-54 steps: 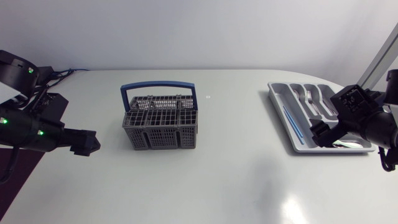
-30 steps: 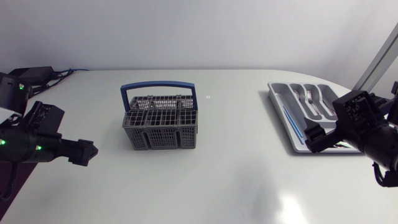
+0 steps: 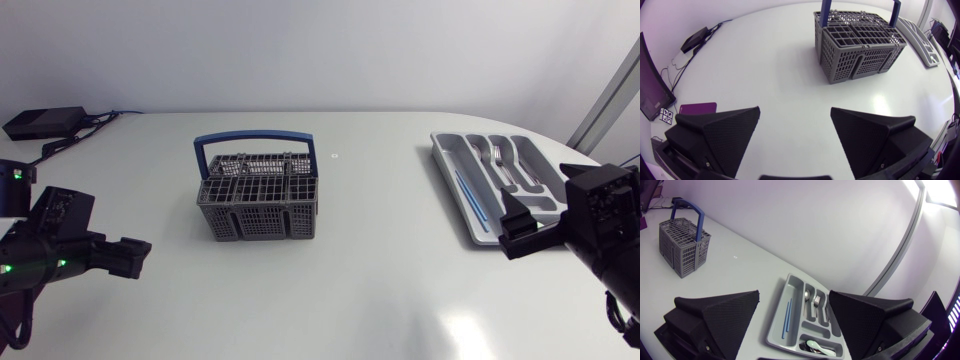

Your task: Unload the cutlery basket into the drawer organizer.

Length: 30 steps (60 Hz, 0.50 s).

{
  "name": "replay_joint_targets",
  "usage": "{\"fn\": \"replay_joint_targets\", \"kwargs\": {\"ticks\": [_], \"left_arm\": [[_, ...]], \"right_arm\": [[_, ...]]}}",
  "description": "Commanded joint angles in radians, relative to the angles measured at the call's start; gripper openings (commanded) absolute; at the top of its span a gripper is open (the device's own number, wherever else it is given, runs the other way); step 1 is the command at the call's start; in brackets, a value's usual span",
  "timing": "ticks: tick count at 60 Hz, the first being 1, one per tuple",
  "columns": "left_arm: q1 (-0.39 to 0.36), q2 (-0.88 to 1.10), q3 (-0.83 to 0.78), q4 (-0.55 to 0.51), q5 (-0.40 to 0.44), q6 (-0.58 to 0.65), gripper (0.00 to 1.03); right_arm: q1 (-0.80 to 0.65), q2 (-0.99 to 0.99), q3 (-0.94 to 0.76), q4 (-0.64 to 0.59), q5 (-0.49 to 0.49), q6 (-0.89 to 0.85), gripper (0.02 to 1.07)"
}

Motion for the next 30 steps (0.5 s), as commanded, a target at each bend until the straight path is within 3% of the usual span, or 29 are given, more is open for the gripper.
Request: {"fn": "replay_joint_targets", "kwargs": {"ticks": [1,30], "left_arm": [[0.01,-0.03,-0.048,0.029,-0.012,0.025,0.99],[0.048,-0.214,-0.182,0.228,-0.032,0.007,0.99]], "right_arm": [[0.001,-0.045,-0.049,0.017,0.004,0.044,1.02],[-0.086,-0.304,-0.219,0.016,-0.101,0.28,1.02]]}}
